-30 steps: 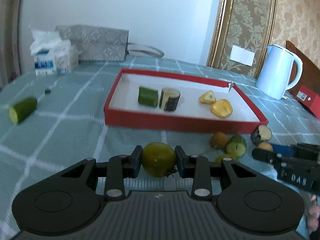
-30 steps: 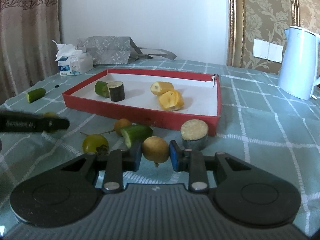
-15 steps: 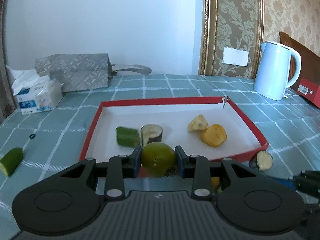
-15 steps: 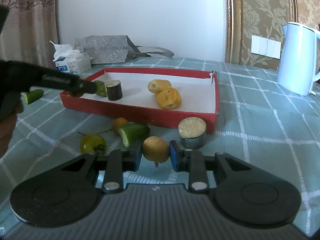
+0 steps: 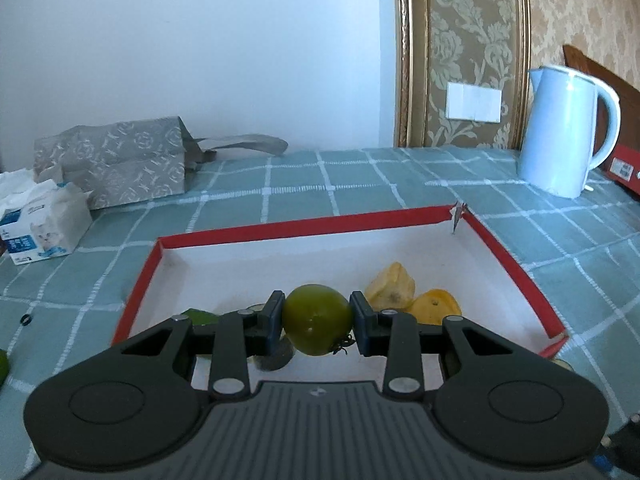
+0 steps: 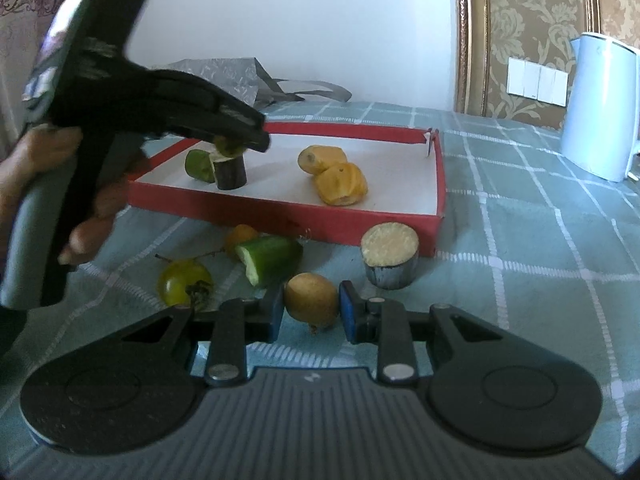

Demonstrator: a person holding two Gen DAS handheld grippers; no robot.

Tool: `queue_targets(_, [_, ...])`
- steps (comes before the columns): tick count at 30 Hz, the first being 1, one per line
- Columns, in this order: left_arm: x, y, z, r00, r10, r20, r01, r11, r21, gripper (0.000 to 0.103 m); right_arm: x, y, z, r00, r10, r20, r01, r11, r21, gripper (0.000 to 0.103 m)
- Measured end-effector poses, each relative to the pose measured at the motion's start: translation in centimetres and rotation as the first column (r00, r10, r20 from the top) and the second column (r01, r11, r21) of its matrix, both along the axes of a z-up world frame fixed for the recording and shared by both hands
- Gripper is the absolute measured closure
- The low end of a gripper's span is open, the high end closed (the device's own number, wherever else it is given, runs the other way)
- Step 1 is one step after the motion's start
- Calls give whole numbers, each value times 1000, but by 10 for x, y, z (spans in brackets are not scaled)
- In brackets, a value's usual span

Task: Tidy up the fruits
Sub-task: 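Carry the green lime into the tray and open the left gripper, then carry the small brown fruit into the tray and open the right gripper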

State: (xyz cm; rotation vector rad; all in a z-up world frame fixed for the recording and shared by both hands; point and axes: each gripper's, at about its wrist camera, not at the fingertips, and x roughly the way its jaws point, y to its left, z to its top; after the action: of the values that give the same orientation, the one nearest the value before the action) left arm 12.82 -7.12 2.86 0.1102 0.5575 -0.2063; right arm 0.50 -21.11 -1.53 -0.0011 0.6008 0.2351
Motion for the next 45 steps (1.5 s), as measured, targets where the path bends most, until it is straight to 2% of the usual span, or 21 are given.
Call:
queue_targets(2, [7, -4, -6, 1000, 4, -11, -4, 1000, 11, 69, 1, 0, 0, 1000, 0, -7, 0, 1000, 3, 75])
queue_targets(12, [16, -23, -14, 999, 8, 46, -12, 996, 93, 68, 2, 1, 0, 1000, 8, -12, -8, 1000, -2, 75])
queue_targets(14, [16, -24, -14, 999, 7, 47, -11, 996, 90, 68, 2, 0, -1, 1000, 6, -16, -6, 1000, 1, 75])
queue_targets(16, [16, -22, -13, 999, 1, 41, -4, 997, 74, 61, 2, 0, -1, 1000, 5, -15, -5, 1000, 3, 75])
queue_targets(17, [16, -20, -12, 999, 2, 41, -5, 998, 64, 53, 3, 0, -1, 1000, 6, -16, -6, 1000, 1, 75])
queue_targets(18, [16, -18, -12, 999, 5, 42, -8, 999, 51, 39, 2, 1, -1, 1000, 8, -16, -8, 1000, 0, 75])
queue_targets(20, [14, -12, -10, 998, 11, 55, -12, 1000, 17, 25, 2, 1, 0, 1000, 7, -15, -7, 1000, 0, 75])
queue_targets(26, [-3, 5, -2, 995, 50, 87, -47, 998, -35, 24, 3, 0, -1, 1000, 7, -19, -7, 1000, 3, 75])
queue_targets(35, [-66, 44, -8, 981, 141, 136, -140, 990, -18, 21, 2, 1, -2, 1000, 5, -8, -5, 1000, 1, 75])
queue_targets(40, [-81, 63, -15, 979, 178, 102, -177, 984, -21, 21, 0, 1, -2, 1000, 5, -3, -5, 1000, 0, 75])
queue_targets(45, [-78, 81, -19, 972, 230, 45, -227, 972, -61, 21, -8, 2, 2, 999, 8, 41, -8, 1000, -11, 75])
